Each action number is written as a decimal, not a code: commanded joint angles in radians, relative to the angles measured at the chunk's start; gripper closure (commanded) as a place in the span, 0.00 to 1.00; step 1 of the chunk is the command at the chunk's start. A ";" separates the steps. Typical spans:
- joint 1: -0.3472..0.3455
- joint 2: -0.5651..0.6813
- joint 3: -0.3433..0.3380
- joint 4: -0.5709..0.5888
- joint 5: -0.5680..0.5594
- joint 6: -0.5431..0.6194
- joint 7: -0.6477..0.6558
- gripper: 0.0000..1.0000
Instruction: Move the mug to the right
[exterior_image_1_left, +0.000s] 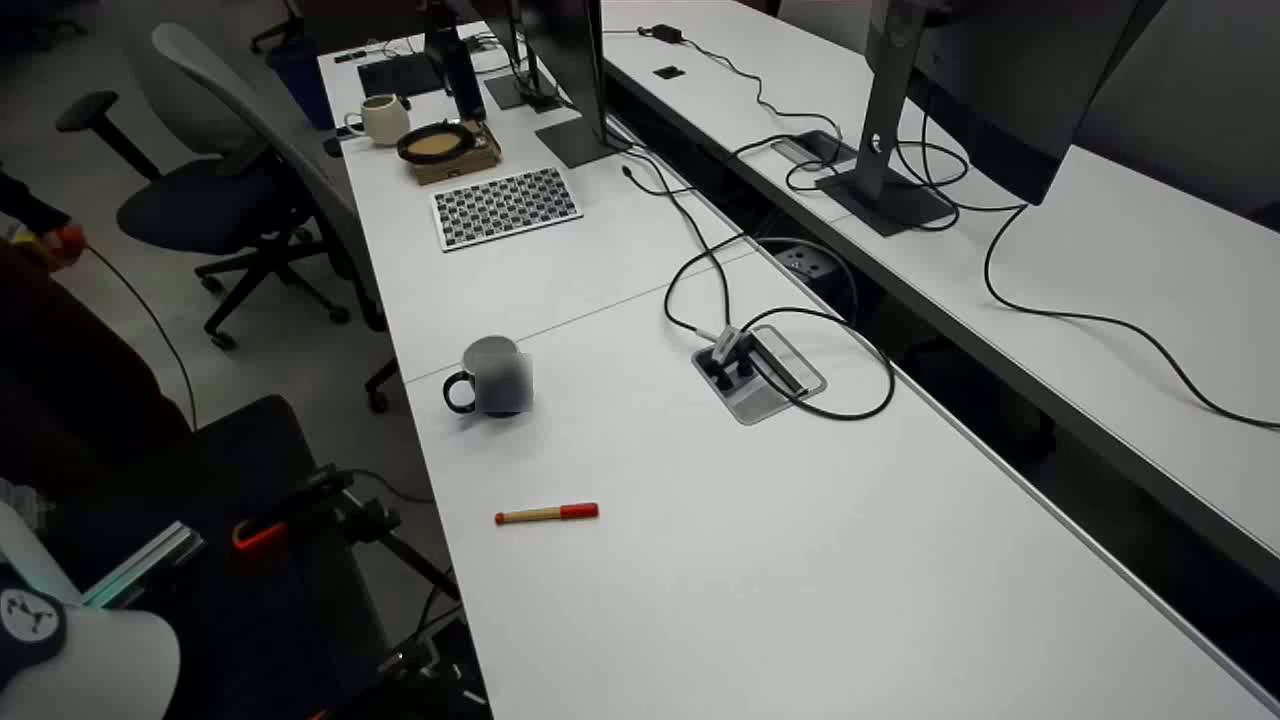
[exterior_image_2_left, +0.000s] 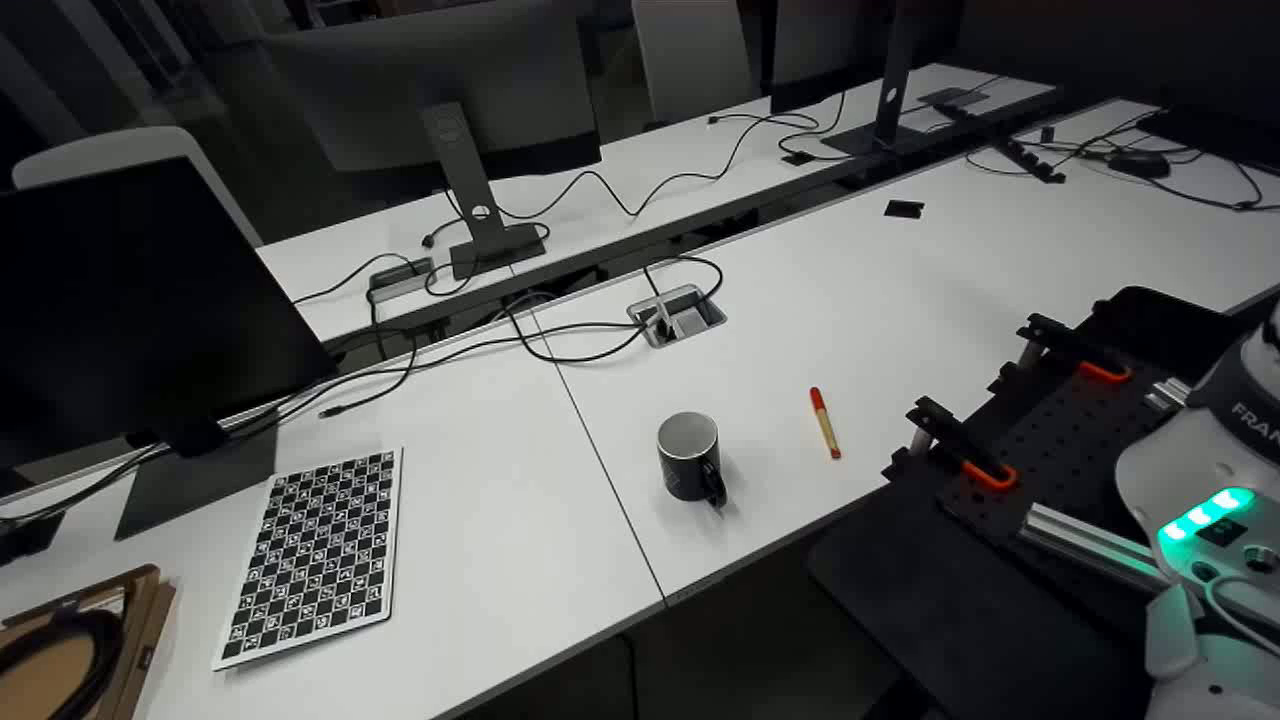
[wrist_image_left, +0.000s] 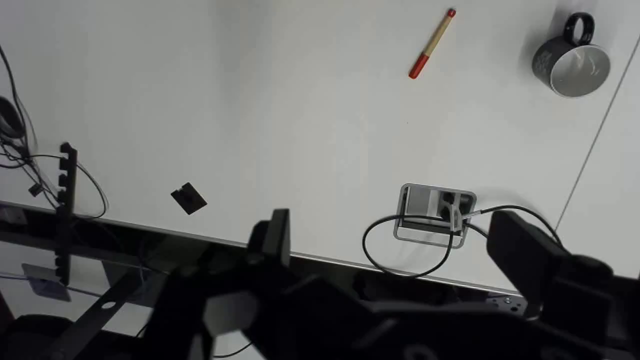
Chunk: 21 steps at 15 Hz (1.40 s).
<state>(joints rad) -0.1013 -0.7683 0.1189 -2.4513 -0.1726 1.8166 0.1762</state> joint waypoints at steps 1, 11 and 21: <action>0.019 0.002 -0.013 0.002 -0.011 -0.004 0.011 0.00; 0.079 0.057 0.060 -0.050 -0.028 0.150 0.027 0.00; 0.182 0.281 0.126 -0.041 -0.008 0.203 0.025 0.00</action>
<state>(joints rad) 0.0553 -0.5702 0.2376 -2.5092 -0.1784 1.9835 0.1782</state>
